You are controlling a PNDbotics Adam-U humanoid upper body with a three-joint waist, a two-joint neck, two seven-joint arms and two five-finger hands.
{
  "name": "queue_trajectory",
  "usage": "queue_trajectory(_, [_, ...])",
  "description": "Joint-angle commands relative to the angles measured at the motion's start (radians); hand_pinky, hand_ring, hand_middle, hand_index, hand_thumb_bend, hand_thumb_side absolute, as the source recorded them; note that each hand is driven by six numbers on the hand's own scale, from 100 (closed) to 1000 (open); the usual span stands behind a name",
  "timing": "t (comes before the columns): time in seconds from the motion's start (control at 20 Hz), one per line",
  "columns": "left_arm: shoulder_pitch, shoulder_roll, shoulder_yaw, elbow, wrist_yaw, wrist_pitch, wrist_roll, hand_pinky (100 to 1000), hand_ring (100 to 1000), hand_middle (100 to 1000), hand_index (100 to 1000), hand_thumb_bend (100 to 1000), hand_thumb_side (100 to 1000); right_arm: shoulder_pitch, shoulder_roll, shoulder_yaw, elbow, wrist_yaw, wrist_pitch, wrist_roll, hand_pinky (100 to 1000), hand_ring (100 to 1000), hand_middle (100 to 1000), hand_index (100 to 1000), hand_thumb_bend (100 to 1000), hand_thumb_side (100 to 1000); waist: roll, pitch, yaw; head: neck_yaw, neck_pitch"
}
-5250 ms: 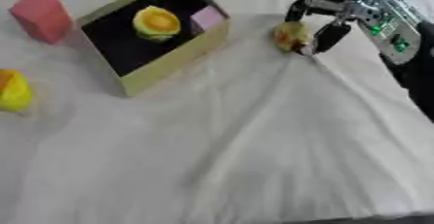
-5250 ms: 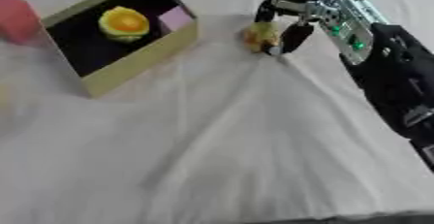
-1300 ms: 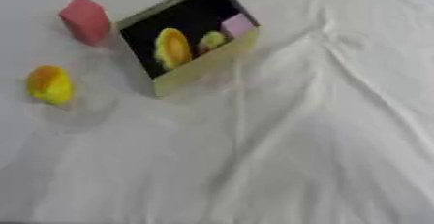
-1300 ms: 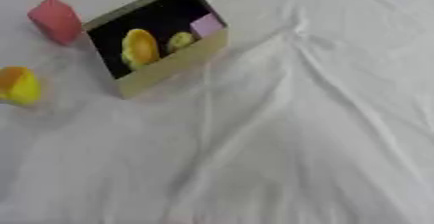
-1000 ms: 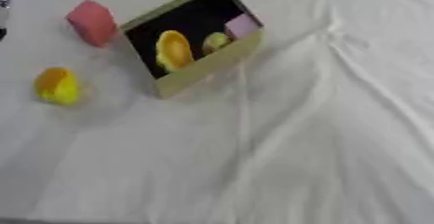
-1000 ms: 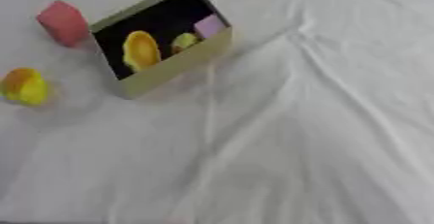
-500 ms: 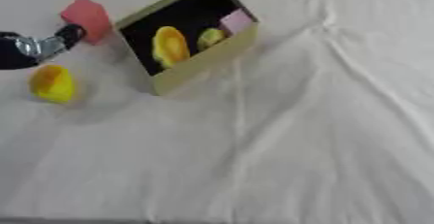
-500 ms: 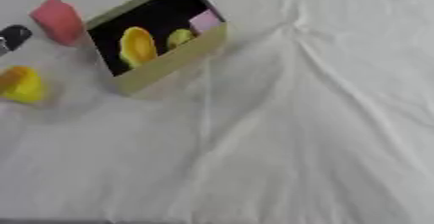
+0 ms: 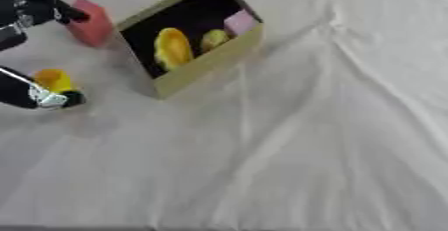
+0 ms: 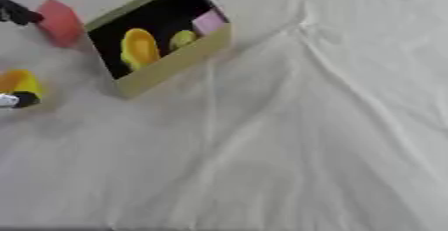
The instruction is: Pick up objects on the table and place them in the box.
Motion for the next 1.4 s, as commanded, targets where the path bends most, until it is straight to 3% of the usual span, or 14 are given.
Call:
queue_trajectory(0.05, [-0.010, 0.039, 0.006, 0.036, -0.020, 0.005, -0.036, 830, 822, 781, 920, 641, 283, -0.001, -0.014, -0.016, -0.015, 0.014, 0.001, -0.005, 863, 814, 719, 830, 100, 459, -0.001, -0.023, -0.001, 0.001, 0.005])
queue_trajectory(0.65, [-0.017, 0.017, -0.013, 0.164, -0.012, 0.037, -0.042, 828, 828, 785, 910, 640, 109, 0.013, 0.011, -0.022, -0.015, 0.020, 0.013, -0.014, 863, 807, 710, 827, 100, 473, -0.002, -0.022, -0.007, 0.018, 0.000])
queue_trajectory(1.4, [-0.086, -0.037, -0.036, 0.358, -0.044, 0.031, -0.047, 828, 818, 790, 904, 644, 100, 0.024, 0.035, -0.026, -0.015, 0.017, 0.021, -0.016, 863, 801, 701, 826, 100, 487, -0.006, -0.016, -0.020, 0.035, -0.007])
